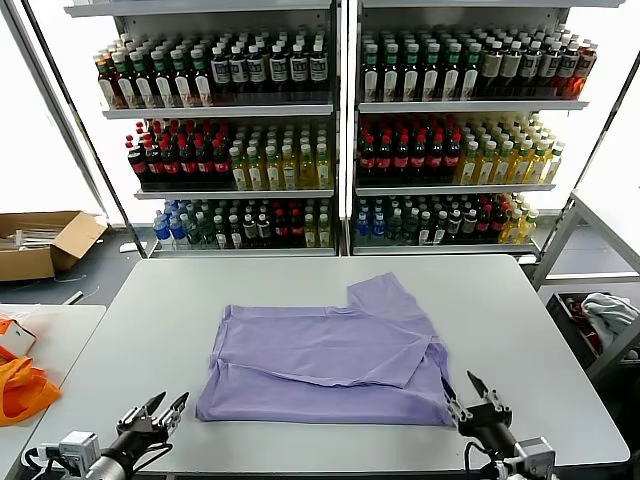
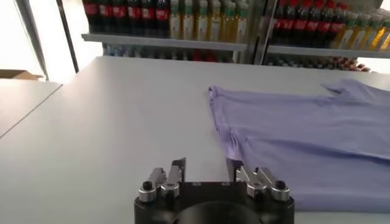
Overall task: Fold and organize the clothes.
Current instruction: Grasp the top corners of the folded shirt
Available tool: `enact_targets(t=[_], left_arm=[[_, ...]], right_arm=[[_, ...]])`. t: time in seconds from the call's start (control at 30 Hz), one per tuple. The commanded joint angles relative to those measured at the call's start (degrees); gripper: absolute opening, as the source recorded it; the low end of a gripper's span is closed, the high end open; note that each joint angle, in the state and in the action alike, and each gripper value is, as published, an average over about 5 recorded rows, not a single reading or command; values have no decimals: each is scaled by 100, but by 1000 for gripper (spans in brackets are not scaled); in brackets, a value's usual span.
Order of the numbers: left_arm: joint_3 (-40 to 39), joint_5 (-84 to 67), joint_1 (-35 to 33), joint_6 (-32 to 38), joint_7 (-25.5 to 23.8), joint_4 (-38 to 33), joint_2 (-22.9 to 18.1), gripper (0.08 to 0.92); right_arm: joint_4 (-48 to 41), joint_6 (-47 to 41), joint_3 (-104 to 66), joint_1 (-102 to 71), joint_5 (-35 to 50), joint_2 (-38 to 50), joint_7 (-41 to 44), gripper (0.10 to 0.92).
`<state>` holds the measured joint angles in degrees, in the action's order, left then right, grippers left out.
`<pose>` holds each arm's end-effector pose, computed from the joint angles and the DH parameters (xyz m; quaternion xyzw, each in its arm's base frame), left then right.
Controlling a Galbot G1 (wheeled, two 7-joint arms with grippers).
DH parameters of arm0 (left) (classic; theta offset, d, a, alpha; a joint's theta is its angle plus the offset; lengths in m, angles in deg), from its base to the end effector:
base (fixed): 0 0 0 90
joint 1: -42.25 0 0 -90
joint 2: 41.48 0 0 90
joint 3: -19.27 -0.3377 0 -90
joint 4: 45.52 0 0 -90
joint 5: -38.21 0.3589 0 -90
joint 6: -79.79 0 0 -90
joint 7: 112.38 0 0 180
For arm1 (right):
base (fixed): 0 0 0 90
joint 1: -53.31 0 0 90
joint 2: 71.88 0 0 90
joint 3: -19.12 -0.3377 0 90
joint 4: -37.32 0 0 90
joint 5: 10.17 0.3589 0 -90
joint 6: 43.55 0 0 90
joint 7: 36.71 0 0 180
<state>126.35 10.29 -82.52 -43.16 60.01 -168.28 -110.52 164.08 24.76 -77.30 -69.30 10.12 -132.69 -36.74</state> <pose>0.1787 0.1341 -0.2486 -0.0494 -0.9617 0.0334 0.2677 0.1913 -0.0880 -0.2312 0.0915 -0.9800 0.0828 0.1562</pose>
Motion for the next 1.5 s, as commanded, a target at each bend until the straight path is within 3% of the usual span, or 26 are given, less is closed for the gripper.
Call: enact_targets(t=[0.03, 0.17, 0.3, 0.47, 0.77, 0.93, 1.37, 1.5], left_arm=[[-27, -217, 646, -12, 6, 209, 452, 598], [-520, -541, 1433, -8, -119, 688, 924, 719], [-1272, -673, 2449, -9, -199, 1434, 1293, 804], [-2164, -909, 3455, -1, -310, 2416, 1685, 822], [-3358, -989, 5048, 167, -573, 3982, 1693, 823], [-3595, -947, 5347, 207, -573, 4374, 1517, 823], [-3557, -764, 5304, 277, -539, 4661, 1194, 823], [-3577, -719, 5309, 266, -549, 4779, 1159, 820]], right_arm=[[-274, -172, -316, 888, 218, 387, 548, 749], [-1035, -644, 275, 2231, 869, 489, 525, 812], [-2458, -863, 1141, 3821, 819, 175, 630, 822], [-3909, -900, 1725, 5116, 577, -191, 1145, 823], [-5926, -994, 2321, 6621, -178, -788, 1661, 823], [-6659, -1080, 2508, 6944, -240, -1061, 1629, 823], [-6965, -1132, 2540, 6779, -223, -1429, 1426, 818], [-6991, -1139, 2621, 6766, -240, -1435, 1407, 756]])
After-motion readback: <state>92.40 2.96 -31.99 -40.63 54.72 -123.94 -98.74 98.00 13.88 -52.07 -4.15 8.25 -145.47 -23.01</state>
